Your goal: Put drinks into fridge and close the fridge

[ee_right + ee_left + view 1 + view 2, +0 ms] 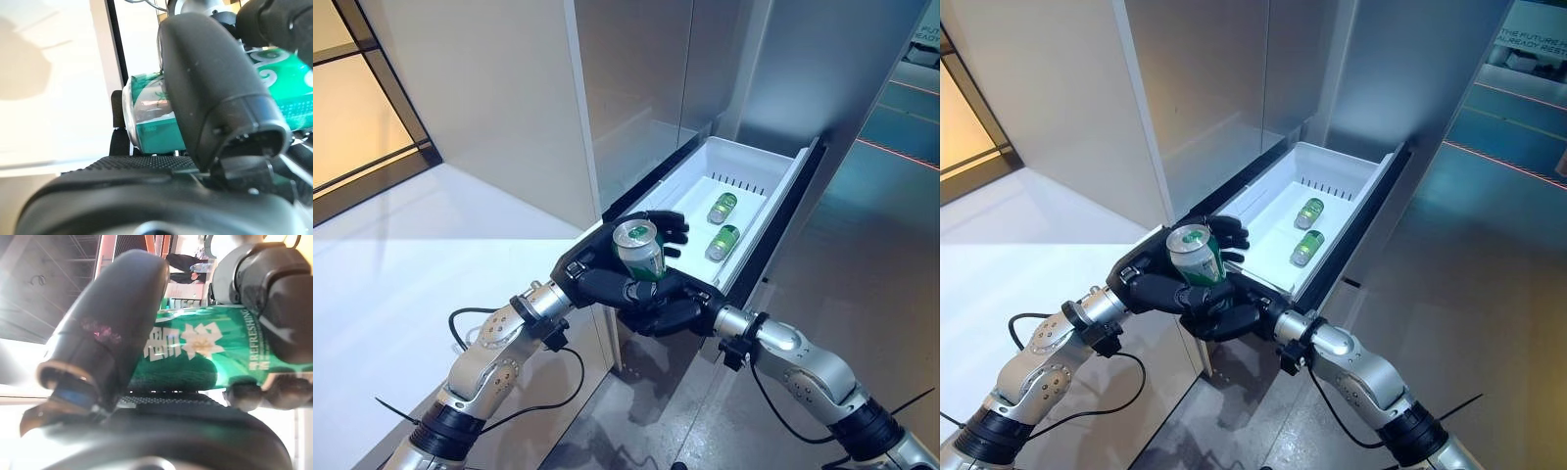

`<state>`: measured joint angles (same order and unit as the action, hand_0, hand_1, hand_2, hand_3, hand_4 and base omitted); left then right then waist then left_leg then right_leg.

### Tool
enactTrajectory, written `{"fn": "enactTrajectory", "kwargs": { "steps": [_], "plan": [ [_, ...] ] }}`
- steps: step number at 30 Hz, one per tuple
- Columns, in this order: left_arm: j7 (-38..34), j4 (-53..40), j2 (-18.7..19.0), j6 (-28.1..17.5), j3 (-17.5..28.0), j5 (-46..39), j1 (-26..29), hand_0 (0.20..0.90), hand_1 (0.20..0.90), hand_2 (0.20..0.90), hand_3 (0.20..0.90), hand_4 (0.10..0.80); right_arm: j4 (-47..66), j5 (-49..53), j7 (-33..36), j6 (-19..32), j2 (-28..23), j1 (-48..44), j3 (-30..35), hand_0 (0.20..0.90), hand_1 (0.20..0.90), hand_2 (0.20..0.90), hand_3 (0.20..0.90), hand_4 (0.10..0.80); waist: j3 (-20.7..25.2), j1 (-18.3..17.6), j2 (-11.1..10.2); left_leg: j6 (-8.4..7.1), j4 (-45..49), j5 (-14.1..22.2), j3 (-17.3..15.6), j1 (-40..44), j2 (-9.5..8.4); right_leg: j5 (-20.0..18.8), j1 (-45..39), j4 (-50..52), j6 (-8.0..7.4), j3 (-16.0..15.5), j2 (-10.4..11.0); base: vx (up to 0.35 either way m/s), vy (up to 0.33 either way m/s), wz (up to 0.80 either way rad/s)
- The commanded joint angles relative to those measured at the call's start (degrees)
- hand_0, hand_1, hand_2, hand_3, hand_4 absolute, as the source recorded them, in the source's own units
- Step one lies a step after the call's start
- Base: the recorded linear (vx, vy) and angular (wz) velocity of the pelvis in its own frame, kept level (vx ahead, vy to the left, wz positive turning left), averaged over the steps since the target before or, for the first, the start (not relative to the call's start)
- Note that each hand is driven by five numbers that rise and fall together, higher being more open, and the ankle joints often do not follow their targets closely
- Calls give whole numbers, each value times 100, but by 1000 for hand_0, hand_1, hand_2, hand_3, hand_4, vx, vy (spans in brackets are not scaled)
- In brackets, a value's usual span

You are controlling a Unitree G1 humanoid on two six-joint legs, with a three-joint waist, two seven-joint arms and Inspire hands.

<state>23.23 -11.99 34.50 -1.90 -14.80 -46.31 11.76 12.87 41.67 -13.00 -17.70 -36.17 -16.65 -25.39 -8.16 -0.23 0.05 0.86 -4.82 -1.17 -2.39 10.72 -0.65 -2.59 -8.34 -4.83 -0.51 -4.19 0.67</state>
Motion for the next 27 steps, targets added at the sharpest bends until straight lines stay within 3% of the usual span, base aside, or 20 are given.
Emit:
{"fn": "enactTrajectory", "kwargs": {
  "steps": [1, 7, 15, 22, 25, 26, 27],
  "plan": [
    [-151, -578, 55, -1464, 187, 99, 1090, 900, 900, 900, 900, 800, 121, 162, 576, 381, 157, -1398, 1022, 300, 300, 300, 200, 100, 434, 20, -196, 89, 99, 253, 34, -28, -203, 260, -17, 334, -165, -47, -17, 0, 0, 0],
    [-734, -548, 74, -2097, 490, 316, 1232, 900, 900, 900, 900, 800, -265, -396, 735, 348, -94, -1819, 1224, 300, 300, 300, 200, 100, 458, 68, -254, 86, 95, 265, 105, -22, -210, 304, -41, 360, -141, -75, -28, 3, -2, 1],
    [-1138, -284, -145, -1916, 484, 387, 1478, 900, 900, 900, 900, 800, -1138, -1716, 1258, 600, -421, -2689, 1271, 300, 300, 300, 200, 100, 445, 130, -312, 76, 116, 287, 223, 3, -224, 343, -77, 402, -112, -97, -41, 24, -7, 2],
    [-646, 250, -145, -199, 79, 14, 1545, 900, 900, 900, 900, 800, -2726, -2348, 1824, 685, -1269, -3797, 1008, 300, 300, 300, 200, 100, 407, 280, -326, 50, 165, 306, 315, 9, -222, 352, -147, 389, -126, -197, -29, 63, 8, 8],
    [-240, 348, -189, 532, -174, -287, 1345, 900, 900, 900, 900, 800, -3448, -2240, 1906, 787, -1529, -4180, 810, 300, 300, 300, 200, 100, 356, 388, -321, 38, 223, 304, 381, -17, -231, 334, -171, 384, -135, -266, -11, 66, 9, 6],
    [-240, 346, -192, 535, -168, -287, 1345, 900, 900, 900, 900, 800, -3461, -2236, 1905, 794, -1530, -4197, 796, 300, 300, 300, 200, 100, 353, 384, -316, 38, 225, 304, 383, -17, -231, 334, -173, 384, -135, -268, -11, 97, 20, 3],
    [47, 372, -246, 995, -351, -458, 1097, 900, 900, 900, 900, 800, -3894, -2168, 2008, 862, -1650, -4393, 633, 300, 300, 300, 200, 100, 311, 490, -313, 33, 262, 295, 446, -46, -240, 320, -181, 383, -135, -322, 4, 97, 19, 7]
  ]
}}
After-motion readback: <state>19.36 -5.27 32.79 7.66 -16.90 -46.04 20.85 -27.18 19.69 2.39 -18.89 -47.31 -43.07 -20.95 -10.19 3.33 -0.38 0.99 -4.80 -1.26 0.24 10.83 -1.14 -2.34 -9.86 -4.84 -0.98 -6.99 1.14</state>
